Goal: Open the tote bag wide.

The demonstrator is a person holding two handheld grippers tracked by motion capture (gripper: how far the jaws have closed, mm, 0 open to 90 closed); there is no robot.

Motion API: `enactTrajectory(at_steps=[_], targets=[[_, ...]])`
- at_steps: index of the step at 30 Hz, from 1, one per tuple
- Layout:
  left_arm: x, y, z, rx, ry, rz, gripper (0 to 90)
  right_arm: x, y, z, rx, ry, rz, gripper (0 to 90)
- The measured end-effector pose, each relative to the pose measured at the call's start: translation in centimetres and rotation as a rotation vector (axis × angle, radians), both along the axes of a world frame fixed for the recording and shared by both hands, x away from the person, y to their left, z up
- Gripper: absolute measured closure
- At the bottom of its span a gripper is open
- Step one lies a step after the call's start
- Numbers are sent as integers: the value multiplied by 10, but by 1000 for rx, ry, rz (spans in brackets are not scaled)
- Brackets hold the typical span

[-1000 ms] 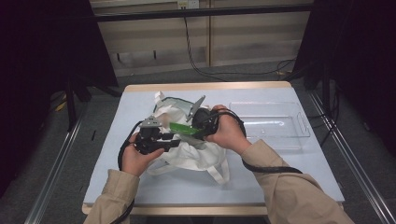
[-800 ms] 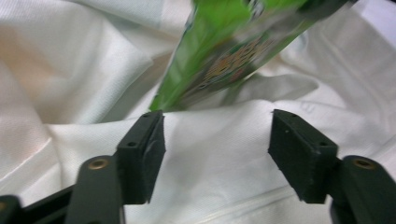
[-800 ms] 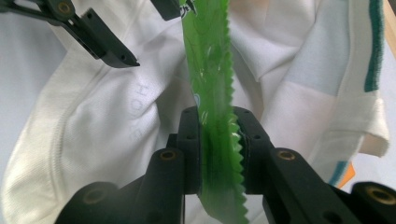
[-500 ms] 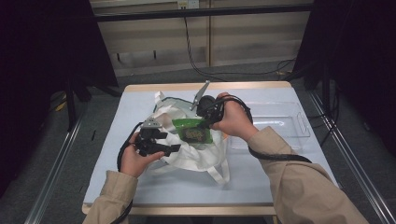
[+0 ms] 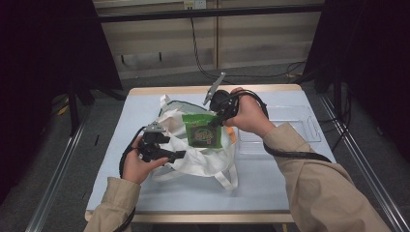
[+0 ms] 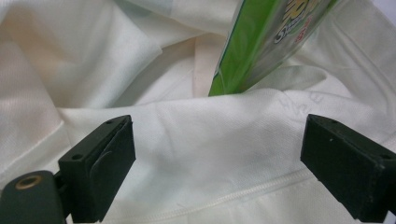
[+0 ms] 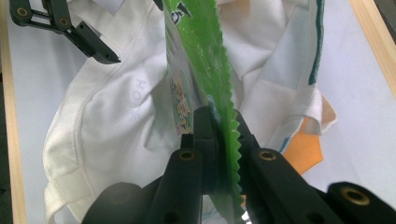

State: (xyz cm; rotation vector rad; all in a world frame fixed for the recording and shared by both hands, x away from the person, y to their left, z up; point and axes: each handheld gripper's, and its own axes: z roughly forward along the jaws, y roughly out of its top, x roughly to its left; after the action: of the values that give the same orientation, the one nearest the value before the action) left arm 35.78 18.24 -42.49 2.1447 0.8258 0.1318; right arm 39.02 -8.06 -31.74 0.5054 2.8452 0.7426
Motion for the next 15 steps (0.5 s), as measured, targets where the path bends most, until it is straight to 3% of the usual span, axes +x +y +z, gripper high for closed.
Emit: enactTrajectory(at_steps=[2,5,10,15], targets=[[-1,0,-1,-11,-6,2,93,0,-1,3,9,1,-24,863],[-2,1,-1,3,-2,-13,70,1,-4,11,13,-4,-15,864],[-3,2,0,-24,-2,-25,58,4,-9,23,23,-25,-17,865],[-4,-1,-1,-26,6,-41,58,5,-18,28,60,-7,-38,865]])
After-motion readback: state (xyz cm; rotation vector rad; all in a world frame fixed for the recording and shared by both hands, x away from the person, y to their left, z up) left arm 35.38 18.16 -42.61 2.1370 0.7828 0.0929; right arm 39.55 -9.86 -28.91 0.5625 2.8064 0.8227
